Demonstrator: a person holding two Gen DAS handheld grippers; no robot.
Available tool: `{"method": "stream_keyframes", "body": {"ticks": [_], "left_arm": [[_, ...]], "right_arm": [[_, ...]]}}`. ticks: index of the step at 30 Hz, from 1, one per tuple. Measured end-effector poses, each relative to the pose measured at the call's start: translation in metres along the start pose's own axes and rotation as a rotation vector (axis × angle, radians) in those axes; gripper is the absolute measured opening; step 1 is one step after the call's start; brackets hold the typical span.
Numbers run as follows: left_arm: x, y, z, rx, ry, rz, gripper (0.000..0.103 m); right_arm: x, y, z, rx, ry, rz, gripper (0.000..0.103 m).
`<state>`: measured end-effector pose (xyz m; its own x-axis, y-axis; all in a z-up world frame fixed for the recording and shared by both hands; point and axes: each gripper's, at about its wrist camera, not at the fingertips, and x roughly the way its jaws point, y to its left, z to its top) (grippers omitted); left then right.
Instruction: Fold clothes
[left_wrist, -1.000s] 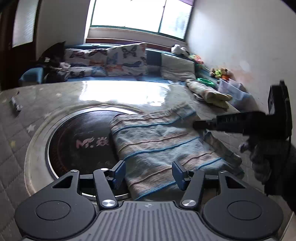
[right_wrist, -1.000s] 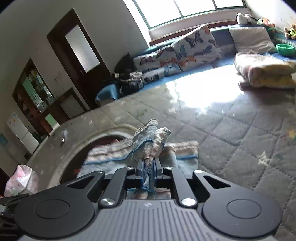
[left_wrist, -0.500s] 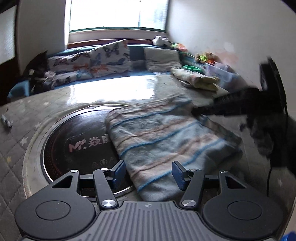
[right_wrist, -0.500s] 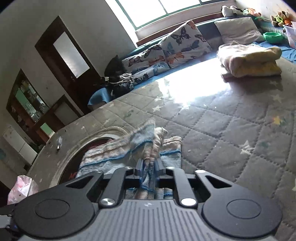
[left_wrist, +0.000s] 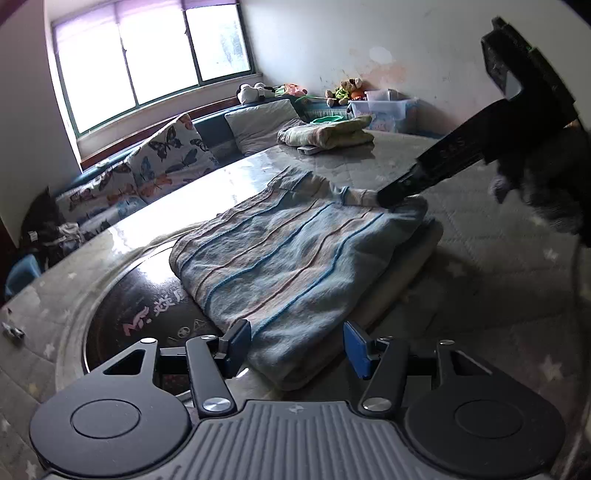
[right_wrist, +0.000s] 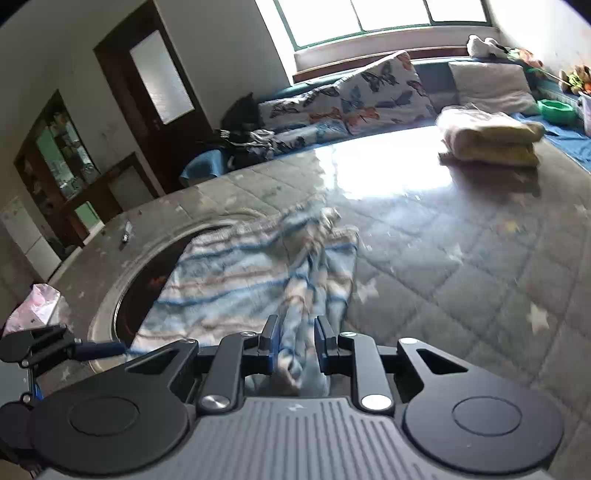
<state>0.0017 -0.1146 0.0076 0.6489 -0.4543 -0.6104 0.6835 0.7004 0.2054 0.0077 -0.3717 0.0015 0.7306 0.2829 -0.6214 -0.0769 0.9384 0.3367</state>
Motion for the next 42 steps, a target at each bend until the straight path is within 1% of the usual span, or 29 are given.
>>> {"method": "stream_keyframes", "body": {"ticks": [1,3,4,5,6,7,10,12,13,16,17,19,21,23,26,28,32,36,37,39,42], "left_arm": [[0.001,0.0,-0.001,0.005,0.001,0.006,0.051],[0.001,0.001,-0.002,0.009,-0.002,0.006,0.043],[0.001,0.002,-0.003,0.01,-0.005,0.009,0.036],[0.001,0.002,-0.003,0.013,-0.008,0.014,0.029],[0.0,0.003,-0.003,0.01,-0.012,0.021,0.014],[-0.002,0.004,-0.002,0.0,-0.017,0.027,0.012],[-0.013,0.009,-0.001,-0.034,-0.045,0.04,0.008],[-0.016,0.012,-0.004,-0.048,-0.05,0.042,0.008],[-0.016,0.013,-0.006,-0.052,-0.044,0.042,0.008],[-0.01,0.011,-0.013,-0.038,-0.002,0.023,0.009],[-0.01,0.009,-0.013,-0.025,0.003,0.019,0.012],[-0.014,0.008,-0.012,-0.007,0.0,0.003,0.014],[-0.019,0.014,-0.007,-0.013,-0.012,-0.013,0.014],[-0.022,0.02,0.002,-0.039,-0.03,-0.027,0.015],[-0.021,0.026,0.016,-0.096,-0.063,-0.05,0.018],[-0.019,0.029,0.025,-0.128,-0.082,-0.069,0.024],[-0.004,0.028,0.04,-0.14,-0.084,-0.084,0.025],[0.014,0.028,0.043,-0.141,-0.057,-0.096,0.025],[0.017,0.028,0.043,-0.137,-0.053,-0.099,0.025],[0.023,0.027,0.045,-0.133,-0.05,-0.115,0.025],[0.034,0.021,0.052,-0.135,-0.053,-0.155,0.025]], "right_arm": [[-0.001,0.0,-0.002,0.004,-0.003,-0.003,0.02],[-0.004,0.001,-0.006,0.007,-0.007,-0.005,0.02],[-0.005,0.002,-0.007,0.009,-0.009,-0.006,0.02],[-0.006,0.002,-0.008,0.015,-0.009,-0.008,0.017],[-0.006,0.003,-0.009,0.022,-0.009,-0.011,0.009],[-0.007,0.003,-0.009,0.026,-0.013,-0.012,0.007],[-0.017,0.009,-0.009,0.028,-0.039,0.002,0.006],[-0.021,0.011,-0.013,0.029,-0.039,0.019,0.006],[-0.018,0.009,-0.017,0.04,-0.023,0.016,0.006],[-0.008,-0.003,-0.026,0.088,0.013,0.001,0.008],[-0.007,-0.007,-0.027,0.102,0.018,-0.003,0.008],[-0.011,-0.006,-0.023,0.084,0.008,-0.004,0.009],[-0.017,0.0,-0.011,0.026,-0.012,-0.011,0.012],[-0.018,0.005,0.002,-0.014,-0.033,-0.01,0.012],[-0.009,0.011,0.022,-0.057,-0.055,0.009,0.012],[0.006,0.015,0.028,-0.089,-0.036,0.018,0.012],[0.034,0.022,0.039,-0.147,0.003,0.031,0.012],[0.047,0.009,0.032,-0.101,0.037,-0.016,0.009],[0.044,0.006,0.031,-0.09,0.032,-0.028,0.011],[0.039,0.002,0.033,-0.089,0.016,-0.048,0.011],[0.037,0.004,0.045,-0.099,-0.012,-0.034,0.012]]}}
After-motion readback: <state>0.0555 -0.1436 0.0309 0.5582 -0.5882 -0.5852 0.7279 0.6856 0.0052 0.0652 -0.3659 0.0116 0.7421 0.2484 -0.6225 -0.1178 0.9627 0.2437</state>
